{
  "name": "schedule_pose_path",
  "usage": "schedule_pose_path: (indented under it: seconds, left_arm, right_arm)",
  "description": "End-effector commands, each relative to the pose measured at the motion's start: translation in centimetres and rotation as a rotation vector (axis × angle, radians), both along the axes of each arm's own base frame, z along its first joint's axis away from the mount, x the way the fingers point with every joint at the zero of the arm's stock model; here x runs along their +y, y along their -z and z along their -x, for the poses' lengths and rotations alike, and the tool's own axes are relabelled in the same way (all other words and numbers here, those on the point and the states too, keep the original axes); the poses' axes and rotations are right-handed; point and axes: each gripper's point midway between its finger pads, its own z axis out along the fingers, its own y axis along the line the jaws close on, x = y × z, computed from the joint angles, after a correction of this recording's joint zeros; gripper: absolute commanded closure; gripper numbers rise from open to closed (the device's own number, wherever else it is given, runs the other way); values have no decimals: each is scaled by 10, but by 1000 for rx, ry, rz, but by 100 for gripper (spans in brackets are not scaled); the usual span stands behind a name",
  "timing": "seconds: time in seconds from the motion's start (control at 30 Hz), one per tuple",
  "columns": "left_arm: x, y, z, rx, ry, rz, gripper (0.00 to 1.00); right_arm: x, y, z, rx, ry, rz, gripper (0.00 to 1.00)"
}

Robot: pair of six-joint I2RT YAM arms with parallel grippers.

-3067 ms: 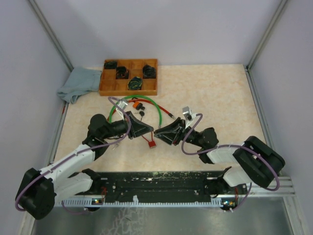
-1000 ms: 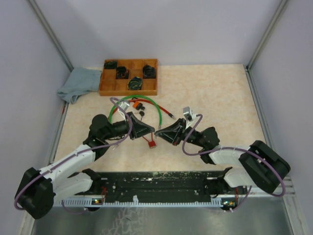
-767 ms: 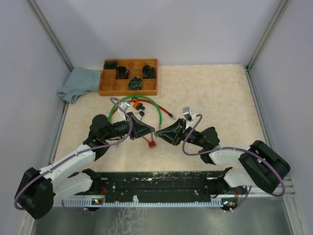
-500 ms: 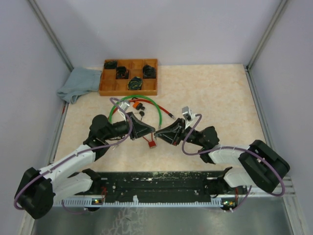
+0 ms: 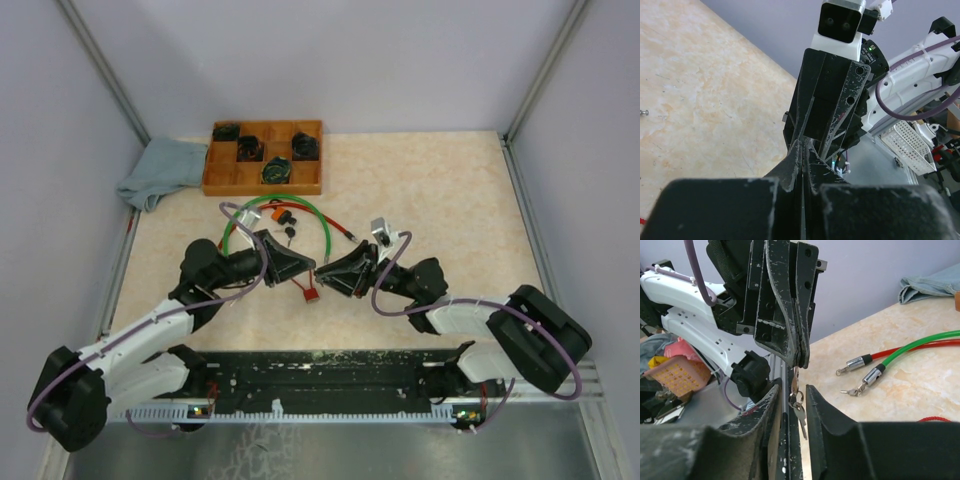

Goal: Unlock with the key

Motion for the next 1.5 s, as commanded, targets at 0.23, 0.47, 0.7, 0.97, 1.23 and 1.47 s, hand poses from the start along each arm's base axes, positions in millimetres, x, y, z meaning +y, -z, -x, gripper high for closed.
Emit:
schedule_pose_path:
  seconds: [0.23,0.47,0.7,0.97,1.23,1.47]
  left_arm:
    - [6,-15,-3,-51,-69,66,100]
    - [3,-16,0,-48,-55,77,100]
    - [2,-15,-1,-48,-66,78,100]
    - [0,-15,-1,-48,-65,81,100]
    - [1,-16,0,-55,-65,86,100]
    - [2,-13,5,-58,-57,96,100]
  right_arm:
    - [-3,-31,2,-65,3,-91,71]
    - [-3,-35,-6,-63,45,-120,66]
    - [0,-35,-5,-53,27,-127,71]
    - [1,-38,-2,-62,14,-134,75]
    - [-1,-40,1,-68,5,-150,90]
    - [-3,-44,1,-43,-6,-182,100]
